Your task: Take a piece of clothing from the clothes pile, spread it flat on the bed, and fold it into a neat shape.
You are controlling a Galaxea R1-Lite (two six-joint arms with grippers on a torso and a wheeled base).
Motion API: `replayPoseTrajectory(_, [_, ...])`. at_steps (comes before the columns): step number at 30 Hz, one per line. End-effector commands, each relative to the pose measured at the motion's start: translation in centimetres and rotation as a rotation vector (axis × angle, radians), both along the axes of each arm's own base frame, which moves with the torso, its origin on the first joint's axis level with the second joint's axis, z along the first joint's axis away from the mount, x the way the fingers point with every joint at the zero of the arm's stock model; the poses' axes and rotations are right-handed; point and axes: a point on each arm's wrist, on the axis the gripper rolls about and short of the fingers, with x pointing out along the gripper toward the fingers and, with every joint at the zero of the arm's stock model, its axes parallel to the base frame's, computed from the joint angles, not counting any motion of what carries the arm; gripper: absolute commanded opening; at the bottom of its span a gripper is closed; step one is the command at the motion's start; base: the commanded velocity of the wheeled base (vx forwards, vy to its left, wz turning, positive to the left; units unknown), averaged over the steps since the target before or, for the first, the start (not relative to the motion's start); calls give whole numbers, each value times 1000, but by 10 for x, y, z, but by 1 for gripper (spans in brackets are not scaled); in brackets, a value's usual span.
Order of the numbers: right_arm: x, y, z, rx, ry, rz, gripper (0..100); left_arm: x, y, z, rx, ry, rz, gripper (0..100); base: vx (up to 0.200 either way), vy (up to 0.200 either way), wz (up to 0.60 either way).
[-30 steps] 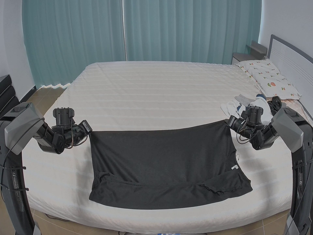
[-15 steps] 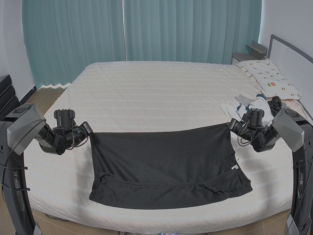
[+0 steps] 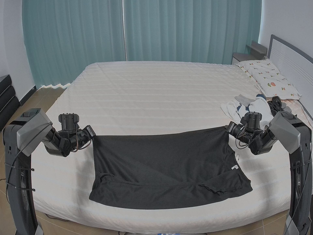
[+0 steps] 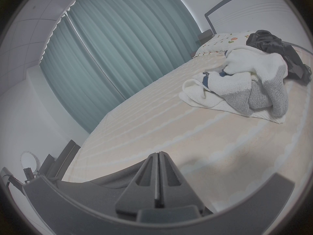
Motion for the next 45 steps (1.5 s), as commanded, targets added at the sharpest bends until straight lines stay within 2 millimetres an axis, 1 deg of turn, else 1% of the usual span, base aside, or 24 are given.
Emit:
replayPoseTrajectory(1, [1, 5, -18, -1, 33, 10, 0, 5, 0, -20, -1, 29, 1, 0, 0, 0, 0])
replayPoseTrajectory(3, [1, 6, -19, -2, 36, 11, 0, 6, 0, -21, -1, 31, 3, 0, 0, 0, 0])
replayPoseTrajectory(6, [0, 6, -29, -4, 55, 10, 0, 7, 0, -28, 0, 43, 2, 0, 0, 0, 0])
replayPoseTrajectory(7, [0, 6, -29, -6, 55, 10, 0, 7, 0, -29, 0, 44, 1, 0, 0, 0, 0])
replayPoseTrajectory(11, [-1, 3, -25, -6, 49, 4, 0, 7, 0, -28, 0, 43, 3, 0, 0, 0, 0])
replayPoseTrajectory(14, [-4, 1, -13, -5, 30, 4, 0, 5, 0, -29, 2, 51, 3, 0, 0, 0, 0])
replayPoseTrajectory(20, [-15, -1, -10, -8, 48, 6, 0, 1, 0, -28, 2, 55, 6, 0, 0, 0, 0])
replayPoseTrajectory(21, [-20, -1, -9, -7, 43, 10, 0, -2, 0, -26, 1, 49, 7, 0, 0, 0, 0])
replayPoseTrajectory(23, [-23, -1, -10, -6, 45, 11, 0, -4, 0, -25, 1, 49, 7, 0, 0, 0, 0])
replayPoseTrajectory(25, [-29, -1, -10, -6, 43, 13, 0, -12, 0, -22, 0, 35, 4, 0, 0, 0, 0])
replayPoseTrajectory(30, [-32, -1, -5, -2, 33, 15, 0, -19, 1, -20, -1, 31, 6, 0, 0, 0, 0])
replayPoseTrajectory(33, [-32, 0, 0, 7, 4, 13, 0, -21, 2, -19, -4, 27, 9, 0, 0, 0, 0])
replayPoseTrajectory(34, [-29, 2, 1, 9, -23, 14, 0, -22, 4, -18, -5, 19, 11, 0, 0, 0, 0])
replayPoseTrajectory(41, [-21, 6, -10, 6, -34, 14, 0, -18, 3, -16, -10, -5, 9, 0, 0, 0, 0])
replayPoseTrajectory(45, [-17, 6, -12, 5, -43, 6, 0, -16, 3, -15, -9, -10, 9, 0, 0, 0, 0])
